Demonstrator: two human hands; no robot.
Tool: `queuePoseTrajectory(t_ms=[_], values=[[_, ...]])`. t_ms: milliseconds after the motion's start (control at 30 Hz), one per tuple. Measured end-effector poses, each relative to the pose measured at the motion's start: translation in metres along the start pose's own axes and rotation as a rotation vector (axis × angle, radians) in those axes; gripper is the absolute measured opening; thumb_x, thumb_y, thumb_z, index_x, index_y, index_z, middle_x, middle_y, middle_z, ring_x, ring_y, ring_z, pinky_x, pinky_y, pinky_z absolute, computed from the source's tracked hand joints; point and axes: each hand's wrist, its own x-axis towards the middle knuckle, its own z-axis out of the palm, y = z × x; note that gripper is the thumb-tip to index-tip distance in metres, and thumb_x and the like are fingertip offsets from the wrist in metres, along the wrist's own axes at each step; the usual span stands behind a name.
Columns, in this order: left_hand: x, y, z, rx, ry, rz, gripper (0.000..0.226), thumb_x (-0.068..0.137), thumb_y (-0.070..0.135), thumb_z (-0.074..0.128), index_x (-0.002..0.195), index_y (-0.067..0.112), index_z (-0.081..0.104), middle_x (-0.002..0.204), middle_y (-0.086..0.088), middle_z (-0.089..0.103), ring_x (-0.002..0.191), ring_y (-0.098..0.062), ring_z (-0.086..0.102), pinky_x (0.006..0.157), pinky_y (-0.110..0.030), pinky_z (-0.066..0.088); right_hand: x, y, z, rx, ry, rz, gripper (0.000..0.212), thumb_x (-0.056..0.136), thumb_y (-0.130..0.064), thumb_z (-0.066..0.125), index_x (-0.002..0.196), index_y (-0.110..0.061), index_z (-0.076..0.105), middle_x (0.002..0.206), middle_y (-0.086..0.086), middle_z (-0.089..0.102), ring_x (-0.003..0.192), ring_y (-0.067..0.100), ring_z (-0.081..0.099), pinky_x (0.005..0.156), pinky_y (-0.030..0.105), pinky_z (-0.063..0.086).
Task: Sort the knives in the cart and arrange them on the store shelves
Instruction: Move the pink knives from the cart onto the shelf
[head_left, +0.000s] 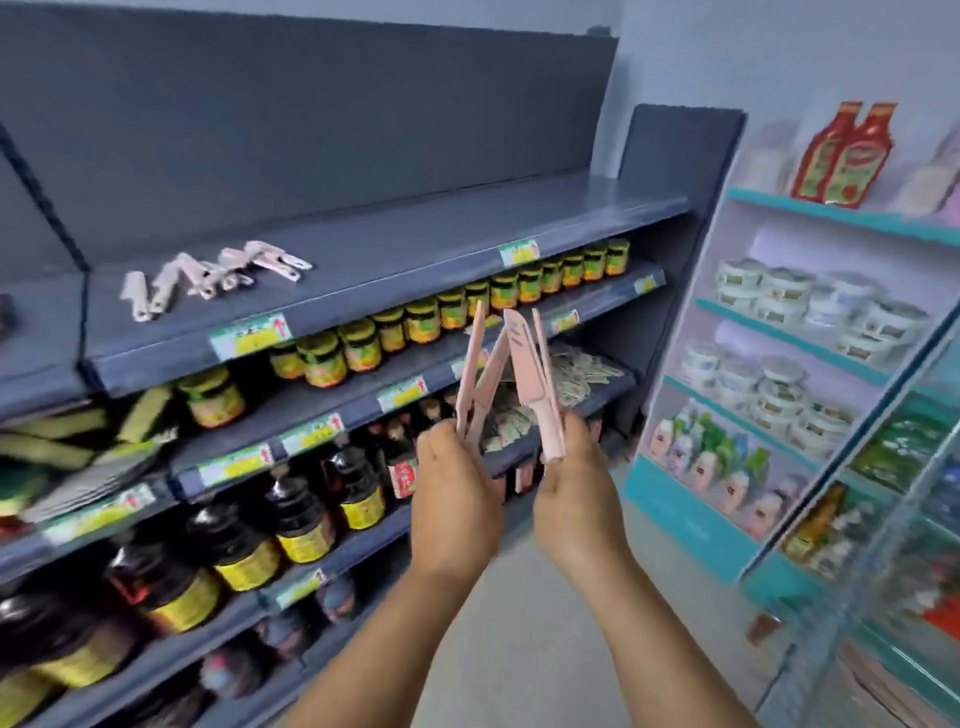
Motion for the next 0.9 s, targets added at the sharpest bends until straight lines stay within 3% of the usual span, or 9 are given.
queuePoseTrajectory(t_ms=[133,267,333,533,700,900], values=[[0.031,-0.019,-0.041,0.030,0.104,-0.049,0.003,0.097,0.014,0.036,0.096,0.017,0.036,0.093,-0.002,0.040,0.074,-0.024,0.043,0.061,-0.032,0.031,0.021,-0.043,0.037,0.020,-0.094,-0.106,0.060,0.090,0.003,0.040,0.144,-0.023,0.031,0.130,0.007,0.049,0.110,0.026,0.051,0.080,0.028,0.037],[0.068,-0.044,-0.069,0.124,0.189,-0.096,0.018,0.101,0.020,0.030,0.113,0.012,0.041,0.100,-0.001,0.041,0.074,-0.025,0.048,0.059,-0.035,0.037,0.050,-0.076,0.069,0.048,-0.179,-0.161,0.063,0.095,-0.001,0.036,0.148,-0.030,0.019,0.140,0.002,0.040,0.105,0.022,0.050,0.077,0.028,0.037],[0.089,-0.053,-0.081,0.165,0.224,-0.099,0.023,0.101,0.020,0.029,0.117,0.009,0.041,0.102,0.000,0.039,0.072,-0.022,0.047,0.057,-0.032,0.035,0.070,-0.091,0.085,0.070,-0.222,-0.184,0.066,0.096,-0.002,0.037,0.150,-0.032,0.012,0.146,0.001,0.034,0.112,0.023,0.050,0.079,0.028,0.038],[0.174,-0.074,-0.103,0.272,0.331,-0.166,0.029,0.101,0.020,0.030,0.126,0.009,0.040,0.108,-0.004,0.044,0.078,-0.023,0.046,0.061,-0.031,0.035,0.148,-0.136,0.127,0.070,-0.325,-0.314,0.066,0.097,-0.005,0.037,0.148,-0.039,0.012,0.137,0.002,0.038,0.101,0.022,0.050,0.080,0.032,0.041],[0.238,-0.083,-0.118,0.351,0.385,-0.229,0.030,0.099,0.007,0.035,0.127,0.014,0.040,0.111,-0.003,0.039,0.078,-0.027,0.050,0.061,-0.036,0.041,0.212,-0.168,0.160,-0.004,-0.373,-0.387,0.065,0.097,-0.002,0.035,0.148,-0.037,0.018,0.126,0.005,0.042,0.085,0.019,0.042,0.073,0.029,0.036],[0.294,-0.097,-0.144,0.519,0.392,-0.332,0.049,0.089,-0.004,0.041,0.135,0.014,0.039,0.127,-0.007,0.040,0.100,-0.029,0.051,0.072,-0.031,0.040,0.263,-0.202,0.198,-0.077,-0.426,-0.409,0.069,0.094,0.000,0.040,0.149,-0.034,0.018,0.129,0.004,0.040,0.095,0.024,0.051,0.073,0.028,0.037]])
